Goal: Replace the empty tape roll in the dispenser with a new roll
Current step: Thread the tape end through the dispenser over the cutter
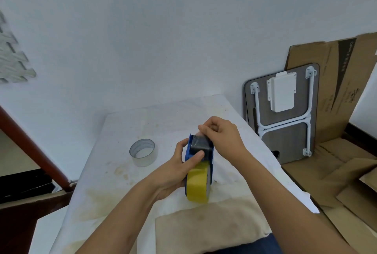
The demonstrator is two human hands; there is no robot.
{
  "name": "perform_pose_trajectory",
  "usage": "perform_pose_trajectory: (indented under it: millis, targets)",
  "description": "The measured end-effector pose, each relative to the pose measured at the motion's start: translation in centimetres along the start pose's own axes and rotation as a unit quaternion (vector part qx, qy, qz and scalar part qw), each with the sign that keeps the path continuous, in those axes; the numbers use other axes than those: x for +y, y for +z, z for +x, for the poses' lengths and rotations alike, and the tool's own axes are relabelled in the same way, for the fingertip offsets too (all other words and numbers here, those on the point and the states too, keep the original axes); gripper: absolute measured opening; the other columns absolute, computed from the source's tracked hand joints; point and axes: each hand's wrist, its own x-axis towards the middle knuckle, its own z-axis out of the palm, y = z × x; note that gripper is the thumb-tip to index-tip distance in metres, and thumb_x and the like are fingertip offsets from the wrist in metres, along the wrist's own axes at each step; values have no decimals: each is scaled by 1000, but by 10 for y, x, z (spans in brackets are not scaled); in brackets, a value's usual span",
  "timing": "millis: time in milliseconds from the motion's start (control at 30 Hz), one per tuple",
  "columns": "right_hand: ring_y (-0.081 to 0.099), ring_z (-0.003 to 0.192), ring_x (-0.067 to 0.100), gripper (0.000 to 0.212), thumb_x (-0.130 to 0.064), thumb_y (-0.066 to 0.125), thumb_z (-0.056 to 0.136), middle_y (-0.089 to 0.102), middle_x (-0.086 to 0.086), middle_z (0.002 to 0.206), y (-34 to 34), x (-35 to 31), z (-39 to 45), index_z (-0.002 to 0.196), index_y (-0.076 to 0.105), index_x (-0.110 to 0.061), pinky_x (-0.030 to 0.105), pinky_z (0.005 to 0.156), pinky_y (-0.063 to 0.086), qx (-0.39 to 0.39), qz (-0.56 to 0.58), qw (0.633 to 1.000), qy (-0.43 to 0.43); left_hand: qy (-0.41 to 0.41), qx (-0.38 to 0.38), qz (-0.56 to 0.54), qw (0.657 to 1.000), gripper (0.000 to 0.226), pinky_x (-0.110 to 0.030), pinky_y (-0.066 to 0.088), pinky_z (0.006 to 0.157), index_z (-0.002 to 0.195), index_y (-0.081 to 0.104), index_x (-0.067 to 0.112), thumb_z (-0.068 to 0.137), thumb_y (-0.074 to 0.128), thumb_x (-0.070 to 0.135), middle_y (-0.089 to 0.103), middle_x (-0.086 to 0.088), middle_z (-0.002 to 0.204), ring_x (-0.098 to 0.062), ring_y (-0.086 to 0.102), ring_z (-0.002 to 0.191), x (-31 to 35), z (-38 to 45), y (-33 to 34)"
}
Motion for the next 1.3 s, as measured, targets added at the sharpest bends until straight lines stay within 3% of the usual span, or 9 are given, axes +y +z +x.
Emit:
perform_pose_trajectory:
  millis: [167,433,567,733,900,1100,1300]
  targets:
    - [71,79,22,19,-28,64,91,78,6,81,-3,-1,1,84,67,-10,38,74,57,-21,19,1000,4,-6,-3,2,1000,74,-56,54,97,141,29,46,80,70,48,65,-10,130,-33,69,112,-1,-1,-2]
    - [71,76,14,16,-26,65,91,78,1,77,0,-1,2,85,65,-12,26,69,54,-44,110,991,69,-3,-14,7,1000,71,-56,53,98,140,32,45,81,72,39,66,-11,130,-32,70,112,1,-4,-10]
    - [71,74,13,10,-16,69,88,76,6,84,-3,-4,2,92,64,-8,23,64,55,-99,204,963,146,5,-24,15,1000,74,-55,53,99,138,33,49,78,76,37,67,-12,128,-33,69,113,2,-8,-15]
    - [61,84,17,6,-11,66,89,68,5,90,1,-5,3,95,67,-11,25,70,52,-140,188,954,188,38,-28,38,998,70,-56,53,99,136,35,49,80,75,35,66,-17,126,-34,68,113,5,-13,-20]
    - [59,85,19,10,-9,66,88,66,5,90,-2,-3,3,95,66,-16,26,71,49,-192,237,927,220,76,-38,81,993,58,-51,55,97,128,40,48,83,73,32,70,-16,111,-24,70,99,12,-20,-22]
    - [57,77,19,13,-3,55,92,66,7,86,4,-1,0,89,63,-12,25,65,49,-181,254,924,220,84,-35,90,992,55,-51,55,97,122,45,52,80,75,36,68,-19,108,-23,70,97,13,-23,-23]
    - [60,79,20,10,-3,58,92,66,9,89,7,-6,1,94,64,-10,24,61,53,-160,210,942,208,80,-38,75,993,57,-51,55,98,127,42,51,82,74,35,66,-19,122,-30,69,109,13,-23,-24]
